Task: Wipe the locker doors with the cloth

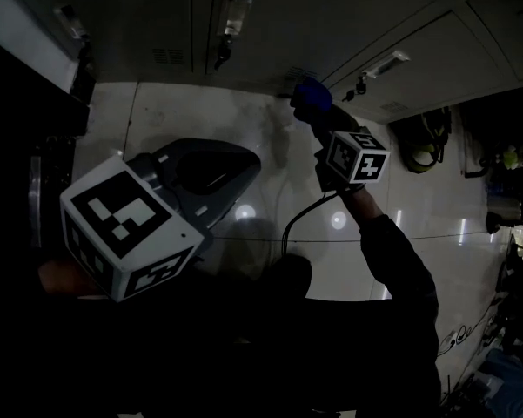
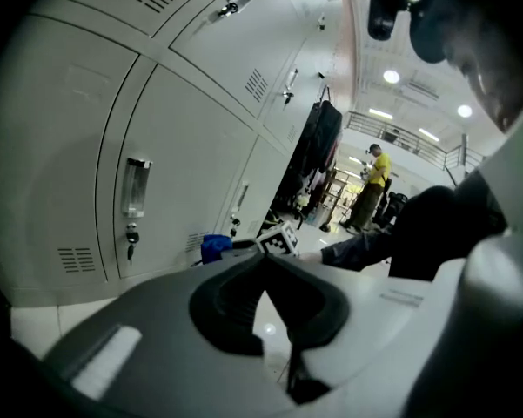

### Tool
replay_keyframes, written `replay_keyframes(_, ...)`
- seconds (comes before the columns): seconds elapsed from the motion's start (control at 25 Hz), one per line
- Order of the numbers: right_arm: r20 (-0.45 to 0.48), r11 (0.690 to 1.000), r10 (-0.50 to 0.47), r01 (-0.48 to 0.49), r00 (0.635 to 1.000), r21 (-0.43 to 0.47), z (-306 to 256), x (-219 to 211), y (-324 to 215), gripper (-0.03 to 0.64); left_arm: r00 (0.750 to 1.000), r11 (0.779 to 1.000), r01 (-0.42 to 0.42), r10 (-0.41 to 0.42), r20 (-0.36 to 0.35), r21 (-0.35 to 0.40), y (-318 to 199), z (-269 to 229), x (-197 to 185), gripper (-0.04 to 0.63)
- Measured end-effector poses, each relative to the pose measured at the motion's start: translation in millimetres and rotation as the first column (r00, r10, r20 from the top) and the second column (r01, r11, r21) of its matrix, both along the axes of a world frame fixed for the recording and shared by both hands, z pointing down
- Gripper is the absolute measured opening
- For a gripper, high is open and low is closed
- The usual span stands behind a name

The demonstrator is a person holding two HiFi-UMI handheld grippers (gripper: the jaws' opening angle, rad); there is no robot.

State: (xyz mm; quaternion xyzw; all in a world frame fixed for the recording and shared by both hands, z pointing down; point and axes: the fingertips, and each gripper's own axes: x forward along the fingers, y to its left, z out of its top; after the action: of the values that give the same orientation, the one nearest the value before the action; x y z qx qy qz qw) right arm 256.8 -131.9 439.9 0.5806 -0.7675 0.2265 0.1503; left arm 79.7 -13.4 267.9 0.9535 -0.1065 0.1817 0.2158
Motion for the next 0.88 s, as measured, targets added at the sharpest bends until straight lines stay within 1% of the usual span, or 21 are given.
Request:
replay_keyframes(0.12, 0.037, 0.997, -0.062, 0.06, 0.997, 0.052, -61, -9, 25, 0.117, 1.0, 1.0, 0.0, 0.001, -0.017, 0.031, -8, -10, 8, -0.003)
replay_keyframes(0.24, 0.073, 0.99, -0.1, 0.092, 0.992, 0.109, -129, -8, 53, 0.117, 1.0, 0.999, 0.004, -0.003, -0.016, 0.041, -13, -16, 15, -0.003)
replay_keyframes(0.32, 0.076, 0.983, -0.121, 0.11, 0.99, 0.145, -166, -5, 71, 0.117, 1.0, 0.999, -0.004, 0.005, -0.013, 0.049, -13, -20, 22, -0.003)
replay_keyframes(0.4, 0.05, 0.976, -0.143, 0.132, 0.988, 0.173, -195, -2, 88, 0.117, 1.0, 0.997, -0.016, 0.018, -0.025, 0.074, -12, -27, 31, -0.003)
replay_keyframes(0.52, -0.018, 0.966, -0.192, 0.192, 0.981, 0.173, -219, 0, 105, 0.117, 0.998, 0.994, -0.03, 0.035, -0.048, 0.104, -9, -37, 45, -0.003)
replay_keyframes(0.68, -0.075, 0.95, -0.27, 0.278, 0.96, 0.144, -235, -13, 119, 0.11, 0.996, 0.993, -0.052, 0.059, -0.069, 0.106, -1, -47, 61, -0.003)
replay_keyframes(0.76, -0.108, 0.938, -0.301, 0.314, 0.948, 0.148, -240, -22, 120, 0.109, 0.993, 0.991, -0.082, 0.09, -0.07, 0.106, 7, -46, 71, -0.003)
replay_keyframes(0.8, -0.105, 0.936, -0.302, 0.315, 0.948, 0.155, -241, -26, 120, 0.109, 0.992, 0.989, -0.1, 0.108, -0.068, 0.107, 11, -45, 76, -0.003)
replay_keyframes(0.88, -0.067, 0.94, -0.286, 0.293, 0.956, 0.176, -240, -32, 119, 0.109, 0.989, 0.987, -0.122, 0.13, -0.067, 0.109, 15, -43, 83, -0.003)
